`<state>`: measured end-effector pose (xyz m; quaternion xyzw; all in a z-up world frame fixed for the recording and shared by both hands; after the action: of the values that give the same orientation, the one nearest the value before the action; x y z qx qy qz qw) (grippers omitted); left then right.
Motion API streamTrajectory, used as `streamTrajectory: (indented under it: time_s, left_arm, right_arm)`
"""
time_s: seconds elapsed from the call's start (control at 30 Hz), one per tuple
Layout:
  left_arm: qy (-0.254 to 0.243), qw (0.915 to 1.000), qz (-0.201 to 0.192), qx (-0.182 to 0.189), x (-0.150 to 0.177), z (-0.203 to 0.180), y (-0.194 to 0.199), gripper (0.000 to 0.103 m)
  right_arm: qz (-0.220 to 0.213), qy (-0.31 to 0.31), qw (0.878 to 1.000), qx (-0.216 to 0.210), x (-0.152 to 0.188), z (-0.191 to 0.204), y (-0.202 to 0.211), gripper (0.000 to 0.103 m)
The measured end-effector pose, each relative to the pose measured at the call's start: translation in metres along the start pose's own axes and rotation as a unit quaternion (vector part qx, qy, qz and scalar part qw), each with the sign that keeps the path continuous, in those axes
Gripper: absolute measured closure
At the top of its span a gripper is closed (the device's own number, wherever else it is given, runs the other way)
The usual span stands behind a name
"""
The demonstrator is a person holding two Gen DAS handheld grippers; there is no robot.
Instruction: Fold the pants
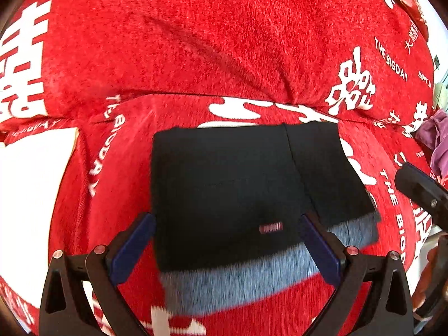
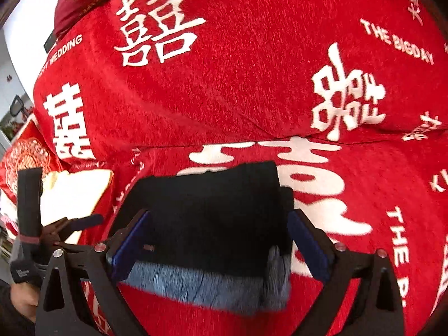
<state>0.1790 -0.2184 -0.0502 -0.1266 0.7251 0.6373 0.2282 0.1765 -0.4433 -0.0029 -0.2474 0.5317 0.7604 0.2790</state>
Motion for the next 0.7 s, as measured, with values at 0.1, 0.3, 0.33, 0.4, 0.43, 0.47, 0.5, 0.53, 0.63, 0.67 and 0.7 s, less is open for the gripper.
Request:
streamTrajectory:
  time_s: [0.1,0.3,0.33,0.4,0.43,0.47,0.5,0.53,0.63,0.67,0.7]
  left_arm:
    - [0.005,1.0000,-0.004,0.000,0.012,0.003,0.011,0.000]
    - [0.003,0.9998,0.004,-0.017,0.037,0.008,0.018,0.000]
    - [-0.004,0.9997,0.005,-0.024,0.041,0.007,0.019,0.000]
    - [-0.015,0.9995,0.007,-0.028,0.047,0.006,0.020,0.000]
    - [-0.017,0.9995,0.006,-0.026,0.050,0.006,0.022,0.000]
    - [-0.017,0.9995,0.005,-0.026,0.051,0.006,0.024,0.000]
    - [-0.017,0.9995,0.004,-0.026,0.052,0.006,0.026,0.000]
    - [-0.017,0.9995,0.002,-0.027,0.054,0.006,0.028,0.000]
    - [-0.016,0.9996,0.003,-0.022,0.057,0.006,0.032,0.000]
    - [-0.015,0.9997,0.003,-0.019,0.058,0.006,0.033,0.000]
    - [-0.015,0.9997,0.004,-0.017,0.057,0.005,0.034,0.000]
  right_arm:
    - [0.005,0.017,1.000,0.025,0.015,0.007,0.010,0.003]
    - [0.032,0.033,0.997,0.070,0.042,0.014,0.011,0.001]
    - [0.040,0.029,0.996,0.073,0.046,0.014,0.009,0.001]
    - [0.049,0.021,0.996,0.071,0.053,0.014,0.008,0.001]
    - [0.051,0.019,0.996,0.072,0.055,0.015,0.008,0.001]
    - [0.053,0.016,0.996,0.075,0.058,0.015,0.008,0.001]
    - [0.056,0.016,0.995,0.078,0.060,0.015,0.008,0.001]
    - [0.060,0.015,0.995,0.081,0.062,0.016,0.007,0.001]
    - [0.065,0.012,0.995,0.081,0.068,0.018,0.007,0.001]
    - [0.067,0.011,0.994,0.082,0.069,0.018,0.007,0.001]
    - [0.068,0.012,0.994,0.082,0.070,0.019,0.007,0.001]
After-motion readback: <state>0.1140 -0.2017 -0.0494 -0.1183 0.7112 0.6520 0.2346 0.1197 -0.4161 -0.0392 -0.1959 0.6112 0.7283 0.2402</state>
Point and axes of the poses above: each gripper's, at about its wrist camera, not at the fingertips, and y roughly against the way its jaws point, z to its left, x to its underside, the point moved 5 cm from there along -y, roughly the way its jaws point, and after that the axes turned 4 degrees about -x, right-handed, at the moved point
